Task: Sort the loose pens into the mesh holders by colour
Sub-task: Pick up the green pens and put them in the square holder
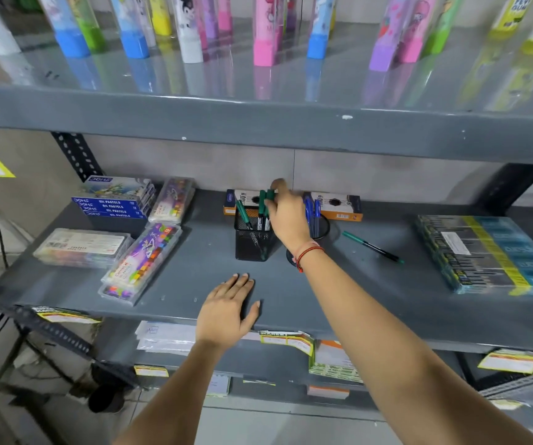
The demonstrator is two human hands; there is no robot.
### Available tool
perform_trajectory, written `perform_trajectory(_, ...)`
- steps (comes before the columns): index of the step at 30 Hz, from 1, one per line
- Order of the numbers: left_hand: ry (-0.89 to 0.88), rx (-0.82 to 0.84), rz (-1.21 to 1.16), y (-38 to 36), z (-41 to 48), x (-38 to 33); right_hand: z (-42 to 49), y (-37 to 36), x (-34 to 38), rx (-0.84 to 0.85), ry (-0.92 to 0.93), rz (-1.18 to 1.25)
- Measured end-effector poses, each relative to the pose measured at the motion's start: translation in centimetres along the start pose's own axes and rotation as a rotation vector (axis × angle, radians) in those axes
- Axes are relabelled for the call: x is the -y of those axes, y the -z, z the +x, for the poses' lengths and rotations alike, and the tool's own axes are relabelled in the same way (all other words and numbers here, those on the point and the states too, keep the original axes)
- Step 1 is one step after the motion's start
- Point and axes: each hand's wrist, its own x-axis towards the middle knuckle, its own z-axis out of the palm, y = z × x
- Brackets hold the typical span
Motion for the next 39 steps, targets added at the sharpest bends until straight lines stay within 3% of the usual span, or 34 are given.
perform_trajectory(5,-0.003,0.009,0.004,-0.1,0.0,0.0,-0.6,-1.4,-0.9,0.069,0.016,-0.267)
perform_trajectory(7,-0.005,0.004,0.002,-0.1,0.0,0.0,-0.5,-0.9,-0.9,0.048,0.061,-0.261)
perform_trajectory(10,-0.007,-0.002,0.001,0.0,0.0,0.0,-0.4,0.9,-1.5,-0.076,0.090,-0.142)
perform_trajectory(15,-0.011,-0.014,0.006,0.0,0.0,-0.2,-0.4,5.6,-7.4,-0.279,-0.119,-0.170)
perform_trajectory(19,-0.006,-0.012,0.008,-0.1,0.0,-0.1,-1.9,6.8,-13.9,0.008,-0.430,-0.336)
perform_trajectory(22,-0.008,-0.011,0.005,-0.1,0.1,-0.2,-4.3,5.7,-16.2,0.248,-0.432,-0.488)
perform_trajectory(28,0.002,0.000,0.011,-0.3,0.1,0.0,-6.2,3.7,-15.5,0.163,-0.316,-0.565)
perform_trajectory(33,0.004,0.008,0.016,-0.3,0.1,0.1,-6.8,3.4,-13.9,0.108,-0.413,-0.501)
perform_trajectory(39,0.012,0.017,0.013,-0.2,0.0,0.1,-7.1,6.5,-11.0,-0.036,-0.526,-0.209)
